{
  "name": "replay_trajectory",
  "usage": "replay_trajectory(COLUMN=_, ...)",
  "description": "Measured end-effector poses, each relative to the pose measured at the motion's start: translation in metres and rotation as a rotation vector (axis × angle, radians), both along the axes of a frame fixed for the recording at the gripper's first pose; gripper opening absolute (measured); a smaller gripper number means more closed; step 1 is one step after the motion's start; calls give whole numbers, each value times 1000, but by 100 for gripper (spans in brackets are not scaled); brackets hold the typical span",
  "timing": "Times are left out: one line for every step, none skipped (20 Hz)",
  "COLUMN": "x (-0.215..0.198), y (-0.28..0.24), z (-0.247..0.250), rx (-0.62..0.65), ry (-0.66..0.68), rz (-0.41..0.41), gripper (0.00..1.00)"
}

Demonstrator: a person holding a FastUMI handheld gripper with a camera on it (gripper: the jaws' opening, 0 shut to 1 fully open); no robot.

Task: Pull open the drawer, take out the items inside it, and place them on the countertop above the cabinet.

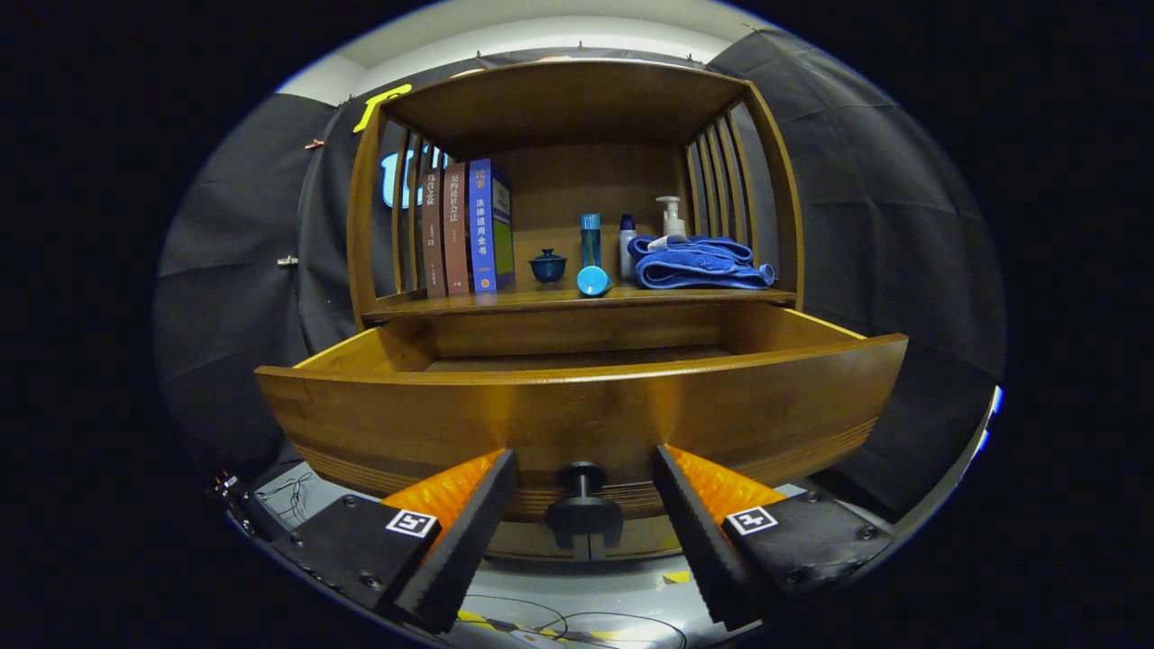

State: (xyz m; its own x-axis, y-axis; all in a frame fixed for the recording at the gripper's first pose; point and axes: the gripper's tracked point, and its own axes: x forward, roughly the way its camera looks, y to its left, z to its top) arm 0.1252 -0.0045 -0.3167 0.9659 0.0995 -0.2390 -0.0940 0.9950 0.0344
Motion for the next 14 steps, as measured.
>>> replay_trajectory(x=8, y=1, z=1, rx=4, ry=0, rz=0, gripper=100)
replay_trajectory(x=16, y=2, z=5, rx=7, ry=-8, rz=0, gripper=100)
replay_trajectory(x=24, y=3, z=2, rx=-3, ry=1, rz=3, gripper=100)
replay_trajectory(x=28, y=2, z=2, rx=-17, ry=7, rz=4, gripper=100)
replay_trajectory(x=34, y=2, z=3, rx=-32, ry=14, rz=6, gripper=100)
replay_trajectory(x=39, y=2, z=1, rx=-39, ry=19, rz=7, gripper=100)
replay_trajectory(x=45, y=3, z=2, rx=-39, ry=24, rz=5, gripper=100)
replay_trajectory(x=49, y=4, z=1, rx=-37, ry=27, rz=5, gripper=100)
replay_trajectory(x=54, y=5, z=1, rx=-34, ry=28, rz=5, gripper=100)
replay_trajectory(x=60, y=6, z=2, rx=-28, ry=28, rz=7, gripper=100)
replay_trajectory(x=64, y=6, z=1, rx=-23, ry=27, rz=12, gripper=100)
replay_trajectory(x=70, y=7, z=1, rx=-21, ry=25, rz=15, gripper=100)
replay_trajectory(x=75, y=7, z=2, rx=-22, ry=23, rz=19, gripper=100)
replay_trajectory(x=79, y=8, z=1, rx=-23, ry=22, rz=21, gripper=99)
